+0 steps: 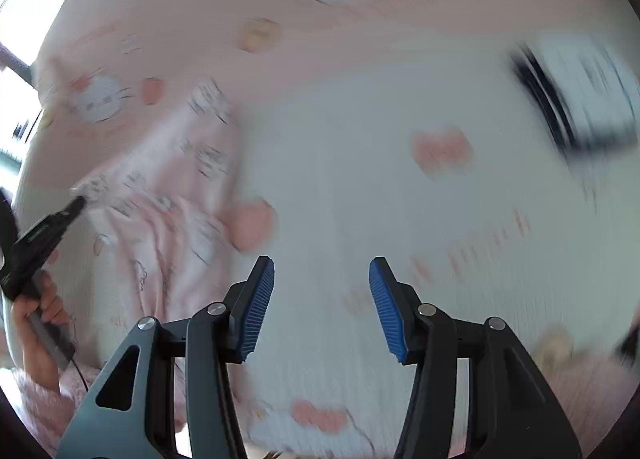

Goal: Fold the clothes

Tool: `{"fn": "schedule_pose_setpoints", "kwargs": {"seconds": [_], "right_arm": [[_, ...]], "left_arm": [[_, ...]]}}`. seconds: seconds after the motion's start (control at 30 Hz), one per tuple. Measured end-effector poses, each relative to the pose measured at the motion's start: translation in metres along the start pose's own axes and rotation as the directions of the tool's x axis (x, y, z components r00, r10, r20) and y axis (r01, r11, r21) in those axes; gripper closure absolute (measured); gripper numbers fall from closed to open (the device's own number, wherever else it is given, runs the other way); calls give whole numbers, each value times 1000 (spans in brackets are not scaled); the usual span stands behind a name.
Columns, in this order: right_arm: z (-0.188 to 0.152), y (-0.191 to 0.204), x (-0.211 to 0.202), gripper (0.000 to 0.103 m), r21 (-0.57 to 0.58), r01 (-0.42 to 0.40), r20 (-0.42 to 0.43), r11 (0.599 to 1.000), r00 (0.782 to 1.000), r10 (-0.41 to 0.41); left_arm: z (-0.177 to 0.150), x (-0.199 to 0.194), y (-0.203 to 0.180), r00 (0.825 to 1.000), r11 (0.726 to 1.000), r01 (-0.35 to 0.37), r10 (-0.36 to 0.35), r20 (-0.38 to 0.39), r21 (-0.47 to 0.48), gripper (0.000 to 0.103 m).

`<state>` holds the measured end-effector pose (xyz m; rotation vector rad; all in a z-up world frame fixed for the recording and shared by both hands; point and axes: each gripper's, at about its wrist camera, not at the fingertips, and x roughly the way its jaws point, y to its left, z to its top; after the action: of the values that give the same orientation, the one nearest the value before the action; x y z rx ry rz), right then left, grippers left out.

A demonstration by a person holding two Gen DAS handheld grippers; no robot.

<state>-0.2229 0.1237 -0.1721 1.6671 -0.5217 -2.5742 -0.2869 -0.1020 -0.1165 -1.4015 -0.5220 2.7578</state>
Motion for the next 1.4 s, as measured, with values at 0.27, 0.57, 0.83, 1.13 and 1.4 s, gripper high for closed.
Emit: {"fn": "schedule_pose_setpoints", "kwargs": {"seconds": [0.27, 0.57, 0.83, 1.13, 1.4], "right_arm": [[111, 80, 67, 52, -274, 5, 73, 962, 997, 16], [136, 126, 166, 51, -462, -15, -80, 887, 997, -24], [136, 132, 161, 94, -437, -52, -60, 898, 998, 29], [153, 109, 184, 86, -286, -33, -54, 958, 998, 19], [149, 106, 174, 33, -315, -45, -18, 948, 999, 41]], "left_arm": [[-16, 62, 29, 981, 999, 44, -46, -188, -10, 98], [-4, 72, 23, 986, 998, 42, -35, -165, 41, 97], [2, 74, 8, 992, 994, 7, 7, -130, 107, 98], [22, 100, 19, 977, 993, -77, 93, -190, 89, 92], [14, 91, 27, 974, 993, -79, 96, -206, 88, 47]]}}
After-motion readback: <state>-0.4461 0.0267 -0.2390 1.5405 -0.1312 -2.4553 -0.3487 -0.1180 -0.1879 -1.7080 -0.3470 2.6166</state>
